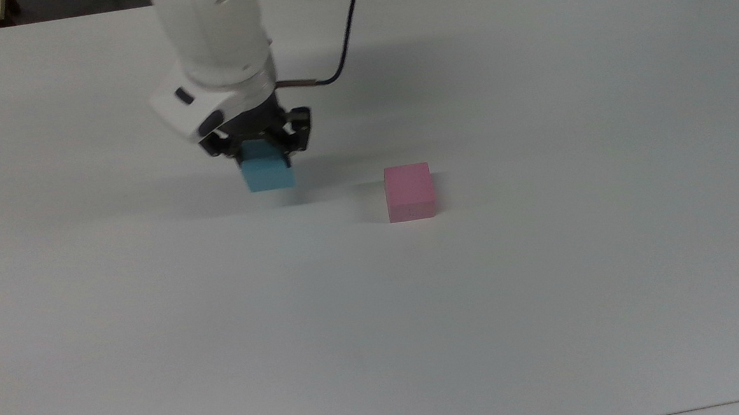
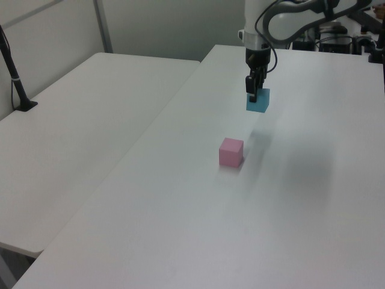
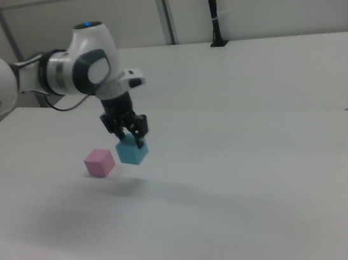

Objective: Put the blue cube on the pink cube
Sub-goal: 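Lift the blue cube and carry it over the pink cube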

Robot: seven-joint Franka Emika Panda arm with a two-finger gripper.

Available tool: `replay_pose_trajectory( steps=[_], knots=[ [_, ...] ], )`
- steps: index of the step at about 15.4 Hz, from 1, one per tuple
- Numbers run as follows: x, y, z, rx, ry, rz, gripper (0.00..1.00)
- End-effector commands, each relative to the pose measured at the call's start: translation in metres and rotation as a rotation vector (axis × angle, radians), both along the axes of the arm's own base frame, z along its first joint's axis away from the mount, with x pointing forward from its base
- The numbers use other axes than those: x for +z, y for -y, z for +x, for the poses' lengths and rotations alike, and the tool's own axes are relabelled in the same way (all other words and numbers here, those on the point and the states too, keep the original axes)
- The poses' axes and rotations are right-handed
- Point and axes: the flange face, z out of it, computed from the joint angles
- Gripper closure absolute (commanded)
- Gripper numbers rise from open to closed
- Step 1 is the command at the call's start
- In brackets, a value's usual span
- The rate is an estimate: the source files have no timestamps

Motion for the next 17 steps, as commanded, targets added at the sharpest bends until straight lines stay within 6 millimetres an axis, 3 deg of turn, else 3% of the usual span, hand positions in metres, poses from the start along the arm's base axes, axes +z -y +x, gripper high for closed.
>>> replay_pose_trajectory(
  steps=[1, 6, 8, 11, 17],
  knots=[
    [0.02, -0.057, -0.003, -0.033, 0.007, 0.013, 0.47],
    [0.015, -0.122, -0.006, -0.076, 0.016, 0.012, 0.47],
    [0.01, -0.126, -0.005, -0.124, 0.013, 0.012, 0.47],
    [-0.002, -0.149, -0.007, -0.114, 0.007, -0.002, 0.47],
    [-0.007, -0.173, 0.017, -0.158, 0.062, 0.001, 0.47]
  ],
)
